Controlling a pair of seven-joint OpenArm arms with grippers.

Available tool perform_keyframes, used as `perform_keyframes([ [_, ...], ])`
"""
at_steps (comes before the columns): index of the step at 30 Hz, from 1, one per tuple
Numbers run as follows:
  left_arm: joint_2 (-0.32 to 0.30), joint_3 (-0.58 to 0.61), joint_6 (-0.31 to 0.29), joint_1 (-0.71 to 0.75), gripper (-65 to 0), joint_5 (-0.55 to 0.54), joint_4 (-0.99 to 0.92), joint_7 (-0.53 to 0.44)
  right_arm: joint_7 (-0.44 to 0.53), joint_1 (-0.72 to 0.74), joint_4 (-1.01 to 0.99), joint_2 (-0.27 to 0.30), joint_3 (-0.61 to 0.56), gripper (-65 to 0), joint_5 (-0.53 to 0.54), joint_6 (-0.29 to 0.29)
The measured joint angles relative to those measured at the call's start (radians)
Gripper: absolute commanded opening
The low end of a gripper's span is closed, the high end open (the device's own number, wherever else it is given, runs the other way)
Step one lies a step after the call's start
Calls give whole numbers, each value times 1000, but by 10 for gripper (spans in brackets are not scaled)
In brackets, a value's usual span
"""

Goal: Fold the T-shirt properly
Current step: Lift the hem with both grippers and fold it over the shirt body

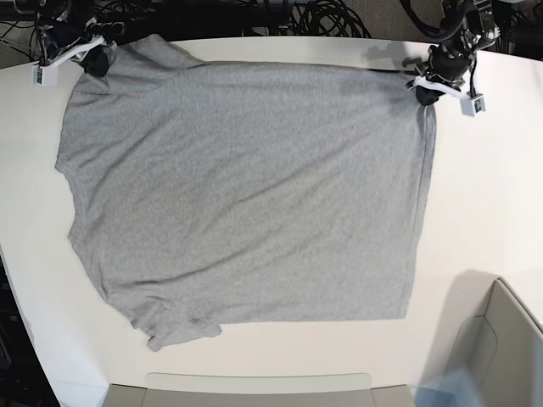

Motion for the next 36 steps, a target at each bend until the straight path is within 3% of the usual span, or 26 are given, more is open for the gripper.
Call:
perform_keyframes([
  [6,3,-50,18,64,-650,28,101,43,-2,-29,48,-3,22,-650,46,0],
  [9,3,-46,13,14,-650,25,106,61,-5,14,51,-2,29,-650,42,-2],
  [11,4,-46,13,-36,-650,26,108,124,-5,42,54,3,27,-650,33,-2],
  [16,5,-48,14,-119,-650,24,113,194,-16,116,89,0,24,-650,-74,-3],
  [21,5,-50,17,-166,-650,28,114,238,-90,209,92,1,24,-650,-79,-2],
  [24,5,-50,14,-206,-650,28,114,256,-111,244,92,29,19,-650,-90,-3],
  [36,-36,-55,21,-349,-650,35,108,261,-111,427,91,46,-248,-650,-439,-3],
])
